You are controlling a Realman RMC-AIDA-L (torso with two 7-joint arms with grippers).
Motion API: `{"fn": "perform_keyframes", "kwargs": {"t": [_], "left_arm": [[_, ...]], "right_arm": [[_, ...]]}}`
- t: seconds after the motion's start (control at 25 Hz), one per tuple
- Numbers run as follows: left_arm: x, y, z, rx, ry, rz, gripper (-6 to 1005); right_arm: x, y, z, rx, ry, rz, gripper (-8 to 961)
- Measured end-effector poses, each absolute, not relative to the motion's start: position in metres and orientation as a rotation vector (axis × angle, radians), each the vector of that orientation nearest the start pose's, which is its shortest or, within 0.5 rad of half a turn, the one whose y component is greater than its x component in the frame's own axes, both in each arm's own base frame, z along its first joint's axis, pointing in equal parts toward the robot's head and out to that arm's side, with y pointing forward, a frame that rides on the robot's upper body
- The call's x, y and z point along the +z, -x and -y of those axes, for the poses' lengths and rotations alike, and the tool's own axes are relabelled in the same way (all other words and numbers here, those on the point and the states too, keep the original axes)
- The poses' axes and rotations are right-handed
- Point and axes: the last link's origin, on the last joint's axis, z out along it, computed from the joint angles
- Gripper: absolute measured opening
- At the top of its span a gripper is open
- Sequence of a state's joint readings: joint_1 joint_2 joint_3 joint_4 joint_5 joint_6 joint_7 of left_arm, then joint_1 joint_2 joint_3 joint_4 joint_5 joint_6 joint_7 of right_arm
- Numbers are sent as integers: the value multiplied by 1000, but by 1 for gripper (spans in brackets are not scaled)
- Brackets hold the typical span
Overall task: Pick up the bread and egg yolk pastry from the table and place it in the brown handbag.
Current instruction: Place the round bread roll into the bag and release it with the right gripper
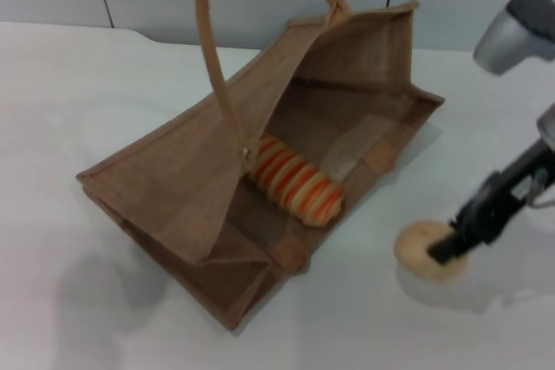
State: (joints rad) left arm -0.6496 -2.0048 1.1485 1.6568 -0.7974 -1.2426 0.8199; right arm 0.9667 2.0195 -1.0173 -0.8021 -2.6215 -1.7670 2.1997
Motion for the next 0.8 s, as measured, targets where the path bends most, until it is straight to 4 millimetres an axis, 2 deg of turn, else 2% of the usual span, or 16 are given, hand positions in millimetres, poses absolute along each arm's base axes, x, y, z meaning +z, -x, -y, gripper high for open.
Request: {"fn": "perform_keyframes", "kwargs": {"t": [0.36, 0.64, 0.8], "left_arm": [[115, 53, -407, -258, 2340, 203, 107], [108, 36, -403, -294, 2364, 153, 107], [106, 26, -401, -341, 2383, 138, 107]], "right_arm": [[3, -146, -405, -345, 2926, -814, 392], [-16, -138, -417, -236, 2926, -778, 381], [-19, -133, -424, -139, 2903, -762, 374]]}}
